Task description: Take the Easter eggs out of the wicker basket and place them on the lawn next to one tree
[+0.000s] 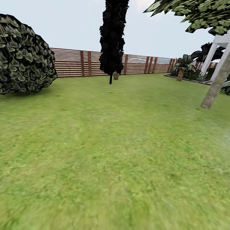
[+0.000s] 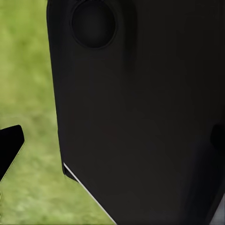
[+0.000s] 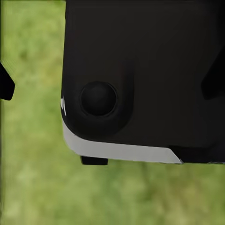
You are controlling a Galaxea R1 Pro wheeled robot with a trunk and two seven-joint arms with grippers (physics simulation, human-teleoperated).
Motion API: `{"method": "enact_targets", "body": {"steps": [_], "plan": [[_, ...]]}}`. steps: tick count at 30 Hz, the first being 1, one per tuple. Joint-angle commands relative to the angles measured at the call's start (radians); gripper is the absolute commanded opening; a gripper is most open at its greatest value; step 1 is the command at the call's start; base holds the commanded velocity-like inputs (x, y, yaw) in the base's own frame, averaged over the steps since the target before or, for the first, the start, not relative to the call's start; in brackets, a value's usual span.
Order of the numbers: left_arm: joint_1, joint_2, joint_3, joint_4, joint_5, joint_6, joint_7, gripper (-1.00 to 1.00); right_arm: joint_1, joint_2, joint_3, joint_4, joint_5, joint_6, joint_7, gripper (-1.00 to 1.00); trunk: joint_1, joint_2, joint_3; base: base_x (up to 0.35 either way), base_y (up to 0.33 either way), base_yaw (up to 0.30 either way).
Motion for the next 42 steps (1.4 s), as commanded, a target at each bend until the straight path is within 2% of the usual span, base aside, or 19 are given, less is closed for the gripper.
{"method": "enact_targets", "body": {"steps": [1,42], "plan": [[0.000,0.000,0.000,0.000,0.001,-0.001,-0.002,1.00,-0.001,-0.001,0.001,0.001,0.000,-0.004,0.001,1.00,0.001,0.000,-0.001,0.338,0.000,0.000],[0.000,0.000,-0.002,0.000,0.001,-0.001,-0.001,1.00,-0.001,-0.002,-0.001,0.017,-0.006,-0.004,-0.007,1.00,0.001,0.000,-0.001,0.338,0.000,0.000]]}}
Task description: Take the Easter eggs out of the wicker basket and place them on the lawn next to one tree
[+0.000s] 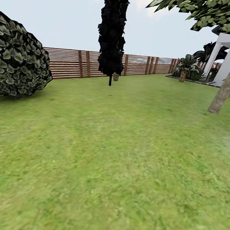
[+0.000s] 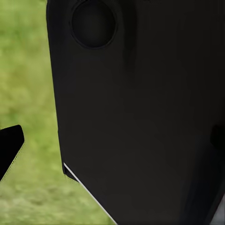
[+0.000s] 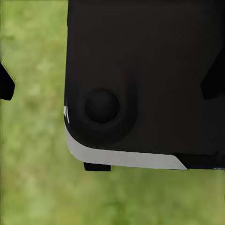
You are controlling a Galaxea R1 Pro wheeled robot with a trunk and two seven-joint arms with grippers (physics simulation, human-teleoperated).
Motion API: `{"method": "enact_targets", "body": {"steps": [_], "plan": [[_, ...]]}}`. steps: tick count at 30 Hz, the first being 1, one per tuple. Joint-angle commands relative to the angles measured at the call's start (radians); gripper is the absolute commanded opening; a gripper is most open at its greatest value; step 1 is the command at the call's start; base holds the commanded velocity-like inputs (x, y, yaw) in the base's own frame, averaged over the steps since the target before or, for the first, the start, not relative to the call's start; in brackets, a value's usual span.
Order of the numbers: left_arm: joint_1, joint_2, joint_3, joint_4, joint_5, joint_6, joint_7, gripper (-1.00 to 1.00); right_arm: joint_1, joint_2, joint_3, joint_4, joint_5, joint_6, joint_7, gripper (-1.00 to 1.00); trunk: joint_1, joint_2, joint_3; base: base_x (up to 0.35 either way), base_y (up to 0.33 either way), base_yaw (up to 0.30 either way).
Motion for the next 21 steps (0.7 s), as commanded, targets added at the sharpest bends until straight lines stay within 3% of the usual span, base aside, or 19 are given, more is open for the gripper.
{"method": "enact_targets", "body": {"steps": [1,21], "plan": [[0.000,0.000,0.001,0.000,0.001,-0.001,-0.001,1.00,-0.001,0.000,0.001,0.001,0.000,-0.003,0.000,1.00,0.001,0.000,-0.001,0.338,0.000,0.000],[0.000,0.000,0.004,-0.002,0.003,-0.002,-0.001,1.00,-0.001,0.000,0.001,0.001,0.001,-0.003,0.000,1.00,0.001,0.000,-0.001,0.338,0.000,0.000]]}}
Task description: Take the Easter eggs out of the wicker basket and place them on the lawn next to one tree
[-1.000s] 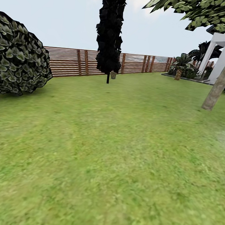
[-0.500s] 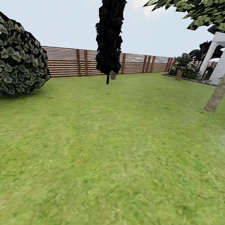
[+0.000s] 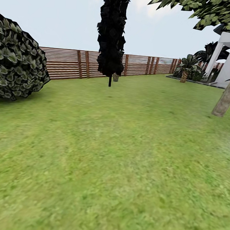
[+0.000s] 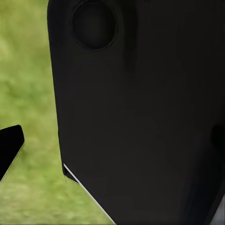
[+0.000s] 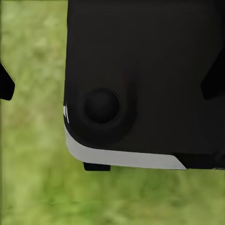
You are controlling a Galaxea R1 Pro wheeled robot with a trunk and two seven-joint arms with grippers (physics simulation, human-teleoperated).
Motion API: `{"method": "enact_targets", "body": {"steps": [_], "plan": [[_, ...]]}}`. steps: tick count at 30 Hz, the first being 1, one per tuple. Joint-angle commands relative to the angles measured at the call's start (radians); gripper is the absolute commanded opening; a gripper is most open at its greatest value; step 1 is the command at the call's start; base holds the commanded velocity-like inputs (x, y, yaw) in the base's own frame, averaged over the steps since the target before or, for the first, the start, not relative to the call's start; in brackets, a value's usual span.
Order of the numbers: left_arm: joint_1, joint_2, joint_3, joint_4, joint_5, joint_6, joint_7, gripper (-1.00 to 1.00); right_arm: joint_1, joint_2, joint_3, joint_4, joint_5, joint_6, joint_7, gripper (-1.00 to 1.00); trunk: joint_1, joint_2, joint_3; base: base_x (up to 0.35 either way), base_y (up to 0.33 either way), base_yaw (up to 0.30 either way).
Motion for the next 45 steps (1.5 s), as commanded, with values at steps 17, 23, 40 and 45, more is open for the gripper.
{"method": "enact_targets", "body": {"steps": [17,23,40,45], "plan": [[-0.001,0.000,-0.003,-0.001,0.000,-0.001,-0.002,1.00,-0.001,-0.001,0.001,0.001,0.000,-0.003,0.000,1.00,0.001,0.000,-0.001,0.338,0.000,0.000],[-0.001,0.000,-0.002,-0.002,0.000,-0.001,-0.002,1.00,-0.001,-0.001,0.000,0.001,-0.001,-0.003,0.000,1.00,0.001,0.000,-0.001,0.338,0.000,0.000],[-0.001,0.000,-0.005,0.000,-0.002,-0.001,-0.003,1.00,-0.001,-0.001,0.001,0.001,0.000,-0.003,0.000,1.00,0.001,0.000,-0.001,0.338,0.000,0.000],[0.000,-0.001,-0.007,0.001,-0.004,-0.001,-0.003,1.00,-0.001,-0.001,0.001,0.001,0.000,-0.003,0.000,1.00,0.001,0.000,-0.001,0.338,0.000,0.000]]}}
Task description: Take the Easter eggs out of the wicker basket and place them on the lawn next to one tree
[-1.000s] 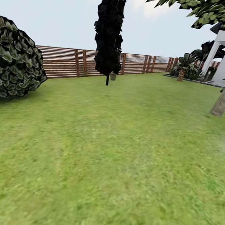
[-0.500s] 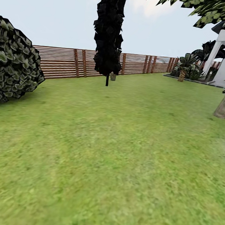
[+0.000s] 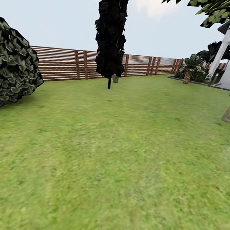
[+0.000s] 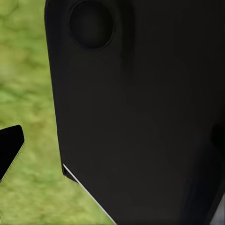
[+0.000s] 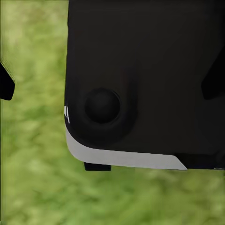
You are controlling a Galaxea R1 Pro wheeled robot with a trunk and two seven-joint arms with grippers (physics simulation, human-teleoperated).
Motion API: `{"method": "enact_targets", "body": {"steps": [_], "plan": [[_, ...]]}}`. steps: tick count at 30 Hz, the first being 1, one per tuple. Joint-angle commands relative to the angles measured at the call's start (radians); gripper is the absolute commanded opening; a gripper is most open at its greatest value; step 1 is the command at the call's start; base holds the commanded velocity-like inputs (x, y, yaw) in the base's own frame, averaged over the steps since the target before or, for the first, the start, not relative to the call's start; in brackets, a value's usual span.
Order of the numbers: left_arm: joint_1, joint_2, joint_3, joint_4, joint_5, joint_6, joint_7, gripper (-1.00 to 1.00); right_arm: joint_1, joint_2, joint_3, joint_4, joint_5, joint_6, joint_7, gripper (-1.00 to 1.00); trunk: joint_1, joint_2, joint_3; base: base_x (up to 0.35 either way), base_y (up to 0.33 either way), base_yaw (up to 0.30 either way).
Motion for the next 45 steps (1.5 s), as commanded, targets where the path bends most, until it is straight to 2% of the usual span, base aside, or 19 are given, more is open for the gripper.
{"method": "enact_targets", "body": {"steps": [1,25,29,45], "plan": [[0.000,0.000,0.000,0.000,0.001,-0.001,-0.002,1.00,-0.001,0.000,0.001,0.001,0.000,-0.003,0.000,1.00,0.001,0.000,-0.001,0.338,0.000,0.000],[-0.001,0.000,0.000,-0.001,0.001,-0.001,-0.002,1.00,-0.001,0.000,0.000,0.001,-0.002,-0.002,0.001,1.00,0.001,0.000,-0.001,0.338,0.000,0.000],[-0.001,0.001,0.001,-0.001,0.002,-0.001,-0.001,1.00,-0.001,0.008,-0.002,0.023,-0.006,0.001,0.001,1.00,0.001,0.000,-0.001,0.338,0.000,0.000],[0.000,0.001,0.001,0.000,0.002,-0.001,0.000,1.00,-0.001,0.004,0.000,0.034,0.001,0.003,0.006,1.00,0.001,0.000,-0.001,0.338,0.000,0.000]]}}
